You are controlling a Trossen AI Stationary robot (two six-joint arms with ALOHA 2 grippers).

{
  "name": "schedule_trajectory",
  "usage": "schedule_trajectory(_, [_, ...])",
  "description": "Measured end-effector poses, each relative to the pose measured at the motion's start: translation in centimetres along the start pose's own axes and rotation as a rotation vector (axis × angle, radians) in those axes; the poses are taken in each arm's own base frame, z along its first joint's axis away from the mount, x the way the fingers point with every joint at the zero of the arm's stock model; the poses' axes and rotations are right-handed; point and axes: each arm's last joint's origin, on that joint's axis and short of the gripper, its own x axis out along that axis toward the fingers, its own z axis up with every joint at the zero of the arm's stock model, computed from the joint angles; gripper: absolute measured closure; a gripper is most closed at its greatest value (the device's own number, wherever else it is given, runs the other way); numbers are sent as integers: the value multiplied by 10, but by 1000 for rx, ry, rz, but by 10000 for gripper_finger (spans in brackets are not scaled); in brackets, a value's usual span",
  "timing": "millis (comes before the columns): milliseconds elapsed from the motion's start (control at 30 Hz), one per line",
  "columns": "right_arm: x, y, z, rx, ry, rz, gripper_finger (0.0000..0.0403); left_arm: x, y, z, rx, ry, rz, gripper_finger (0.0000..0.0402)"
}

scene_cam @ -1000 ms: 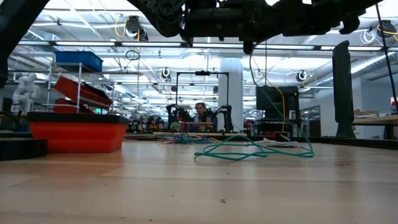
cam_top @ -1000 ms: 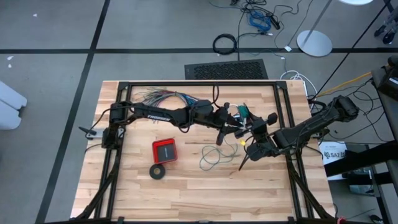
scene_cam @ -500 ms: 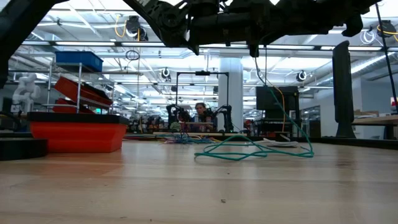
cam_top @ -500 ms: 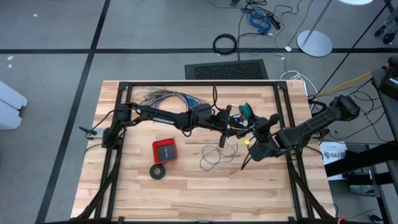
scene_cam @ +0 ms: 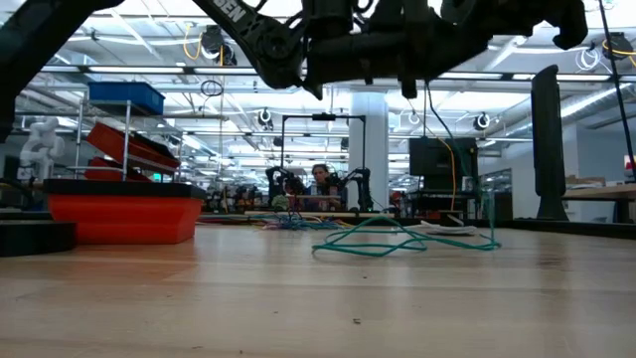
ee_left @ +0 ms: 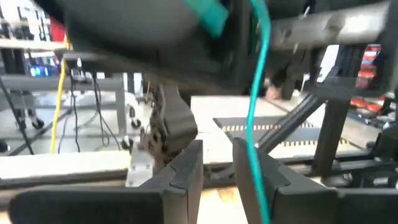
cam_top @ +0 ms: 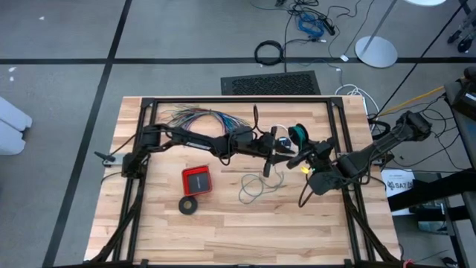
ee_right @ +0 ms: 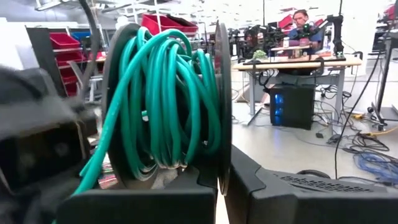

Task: Coil cords
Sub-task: Coil the green wire onto the spool

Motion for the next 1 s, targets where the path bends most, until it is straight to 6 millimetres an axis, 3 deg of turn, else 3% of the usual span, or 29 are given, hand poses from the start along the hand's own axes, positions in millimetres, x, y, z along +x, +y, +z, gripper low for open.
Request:
schedule_trajectory(300, [0, 0, 0, -7, 9, 11, 403, 2, -9, 0, 117, 0, -54, 306])
schedule_trajectory(767, [-20, -6, 16, -60, 28, 115, 403, -11, 18, -1, 150, 12, -281, 306])
schedule_trajectory(1000, [-21, -9, 20, -63, 18, 109, 403, -12, 14, 1, 159, -8, -381, 306])
